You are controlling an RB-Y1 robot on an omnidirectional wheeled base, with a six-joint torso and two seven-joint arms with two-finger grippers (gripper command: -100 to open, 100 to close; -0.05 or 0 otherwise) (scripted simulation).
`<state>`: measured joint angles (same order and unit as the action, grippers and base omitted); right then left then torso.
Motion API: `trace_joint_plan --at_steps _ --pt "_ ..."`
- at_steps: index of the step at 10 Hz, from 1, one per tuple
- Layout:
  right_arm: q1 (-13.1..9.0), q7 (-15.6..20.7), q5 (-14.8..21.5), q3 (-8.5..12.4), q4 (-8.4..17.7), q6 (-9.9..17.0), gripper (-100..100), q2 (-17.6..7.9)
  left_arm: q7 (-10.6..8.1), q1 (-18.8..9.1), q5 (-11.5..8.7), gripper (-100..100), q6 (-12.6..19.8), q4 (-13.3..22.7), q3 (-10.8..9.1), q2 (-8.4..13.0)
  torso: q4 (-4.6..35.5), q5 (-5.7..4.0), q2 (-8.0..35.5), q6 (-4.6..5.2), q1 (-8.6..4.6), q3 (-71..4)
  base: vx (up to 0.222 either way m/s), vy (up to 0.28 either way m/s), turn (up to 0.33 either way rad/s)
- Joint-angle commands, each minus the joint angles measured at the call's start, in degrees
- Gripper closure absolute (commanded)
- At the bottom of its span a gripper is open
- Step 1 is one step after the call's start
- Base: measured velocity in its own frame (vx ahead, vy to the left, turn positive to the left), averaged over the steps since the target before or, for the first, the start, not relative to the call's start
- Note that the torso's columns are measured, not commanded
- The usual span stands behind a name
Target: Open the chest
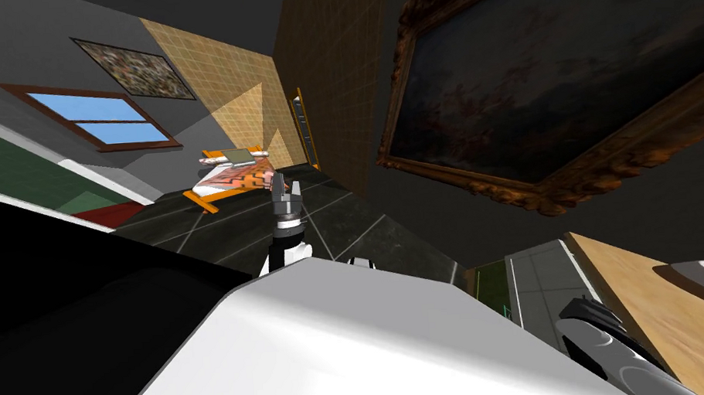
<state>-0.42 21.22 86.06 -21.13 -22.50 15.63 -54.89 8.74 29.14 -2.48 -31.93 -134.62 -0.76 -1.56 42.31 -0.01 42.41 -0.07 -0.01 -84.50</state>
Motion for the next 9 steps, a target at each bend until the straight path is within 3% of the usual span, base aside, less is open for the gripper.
trace_joint_plan --at_steps 1,2,4,5,8,9 --pt "0.9 -1.3 -0.4 0.8 0.0 -0.2 -100 0.1 0.00 0.0 0.0 0 0.0 0.0 0.00 0.0 0.0 0.01 0.1 0.11 0.00 0.1 -0.048 -0.005 0.012" --pt "0.9 3.0 -2.6 1.8 -0.8 -0.2 -100 0.1 0.00 0.0 0.0 0 0.0 0.0 -0.01 0.0 0.0 0.01 0.0 0.15 0.00 0.0 -0.018 -0.007 -0.029" --pt "-0.2 3.8 -4.4 2.8 2.9 -0.5 -100 1.1 0.00 0.0 0.0 0 0.0 0.0 0.00 0.0 0.0 0.00 -0.2 -0.02 0.01 -0.1 -0.091 -0.010 0.327" --pt "-0.2 2.0 -3.1 2.8 3.4 -0.5 -100 1.1 0.00 0.0 0.0 0 0.0 0.0 0.00 0.0 0.0 0.01 0.0 0.01 0.03 0.0 -0.115 -0.012 0.157" --pt "0.2 3.1 -4.9 3.6 2.7 -0.6 -100 1.0 0.00 0.0 0.0 0 0.0 0.0 -0.01 0.0 -0.1 0.01 -0.3 0.08 0.02 -0.2 -0.027 -0.004 -0.030" --pt "0.3 3.4 -3.5 2.3 1.3 -0.4 100 0.6 0.00 0.0 0.0 0 0.0 0.0 -0.01 0.0 -0.1 0.01 -0.3 0.04 0.03 -0.2 0.065 0.006 -0.212"
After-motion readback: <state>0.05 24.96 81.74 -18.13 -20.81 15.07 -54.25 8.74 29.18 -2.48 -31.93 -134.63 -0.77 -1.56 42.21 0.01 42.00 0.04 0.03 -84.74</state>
